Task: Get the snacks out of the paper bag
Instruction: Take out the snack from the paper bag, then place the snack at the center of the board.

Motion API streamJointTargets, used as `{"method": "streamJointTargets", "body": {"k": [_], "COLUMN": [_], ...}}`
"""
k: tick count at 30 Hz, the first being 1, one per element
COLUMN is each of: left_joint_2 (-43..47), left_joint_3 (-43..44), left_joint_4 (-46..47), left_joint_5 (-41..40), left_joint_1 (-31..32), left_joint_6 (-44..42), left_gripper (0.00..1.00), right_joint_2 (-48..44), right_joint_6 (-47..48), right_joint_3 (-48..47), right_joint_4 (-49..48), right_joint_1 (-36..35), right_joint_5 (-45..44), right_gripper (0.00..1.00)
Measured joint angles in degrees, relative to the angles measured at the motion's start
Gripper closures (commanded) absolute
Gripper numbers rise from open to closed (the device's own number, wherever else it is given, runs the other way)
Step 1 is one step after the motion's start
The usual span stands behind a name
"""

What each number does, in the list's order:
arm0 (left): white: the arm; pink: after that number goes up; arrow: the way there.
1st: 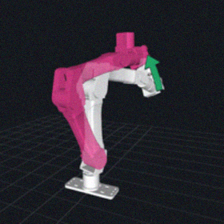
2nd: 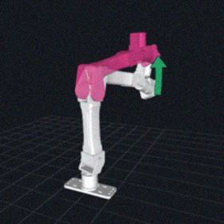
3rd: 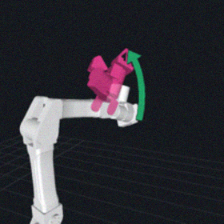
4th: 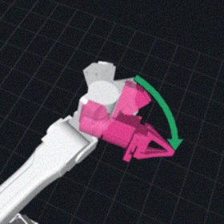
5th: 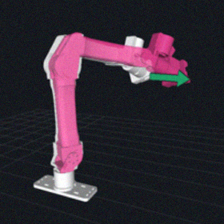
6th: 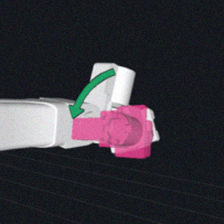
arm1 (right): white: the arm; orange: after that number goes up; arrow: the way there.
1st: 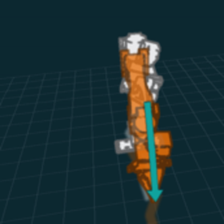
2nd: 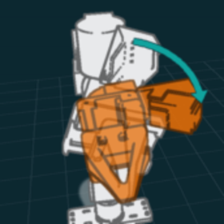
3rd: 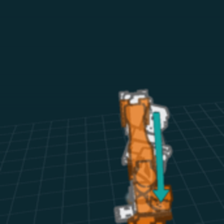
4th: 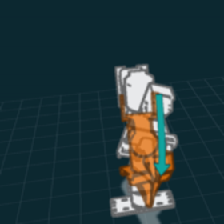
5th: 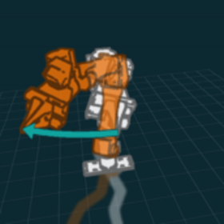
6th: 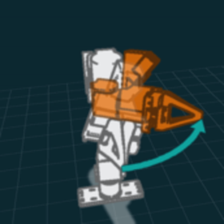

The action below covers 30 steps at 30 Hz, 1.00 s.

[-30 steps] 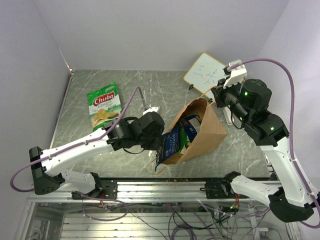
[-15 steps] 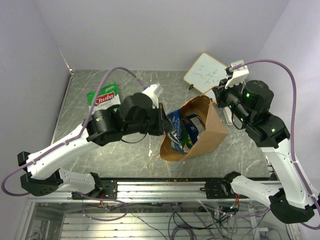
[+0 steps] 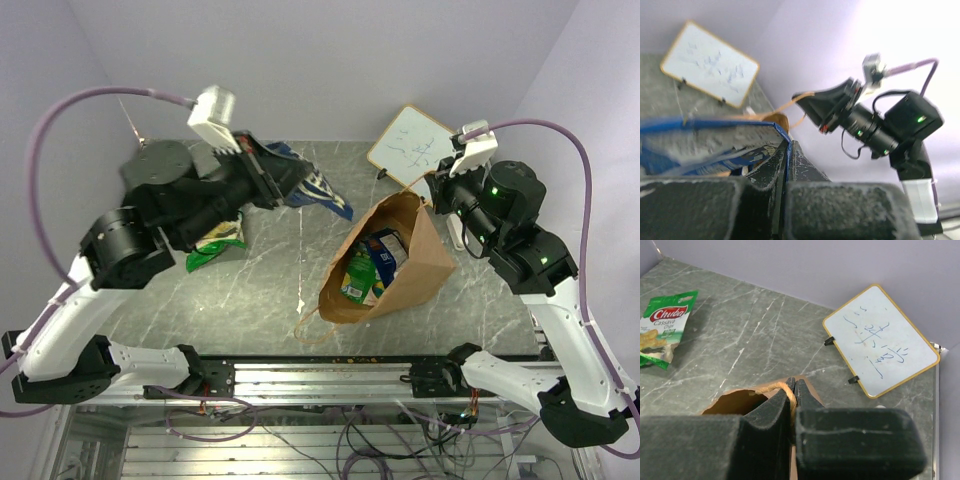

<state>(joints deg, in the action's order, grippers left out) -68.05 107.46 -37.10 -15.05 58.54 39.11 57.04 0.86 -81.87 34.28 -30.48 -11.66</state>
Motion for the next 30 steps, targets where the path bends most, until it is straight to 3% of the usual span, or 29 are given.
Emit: {"method": "streamJointTargets", "body": {"k": [6,10,14,21,27,30], "left_joint_2": [0.8,2.2,1.7,-3.5,-10.7,-16.3], "left_joint_3": [3.8,-1.3,-7.6,-13.2,-19.6,-21.3], "left_joint_4": [-2.4,-4.9,-6.6,-8.4,-5.4,-3.8], "left_joint_5": [-12.7,-17.8,-16.8,-3.0,18.1,26.0], "left_joint_1": [0.0,-1.6,-7.0,-25.3,-46.1,-52.2], "left_joint_6": [-1.5,2.0,5.4,7.7,11.7,13.9], "left_gripper": [0.93,0.93,0.93,0.93,0.93,0.93], "right_joint_2": [-0.3,-0.3,-0.3,-0.3,-0.3,-0.7], "right_joint_6": [0.1,0.5,1.0,1.9,2.9,3.0], "right_joint_3": [0.8,0.9,0.9,1.9,3.8,5.4], "right_joint_4": [-0.7,-0.9,-1.0,-1.9,-3.6,-4.6], "right_joint_1": [0.0,0.0,0.0,0.0,0.0,0.0], "right_joint_5": [-0.6,-0.8,-0.8,-0.7,-0.2,0.6], "right_gripper": [1.00,1.00,1.00,1.00,1.00,1.00]}}
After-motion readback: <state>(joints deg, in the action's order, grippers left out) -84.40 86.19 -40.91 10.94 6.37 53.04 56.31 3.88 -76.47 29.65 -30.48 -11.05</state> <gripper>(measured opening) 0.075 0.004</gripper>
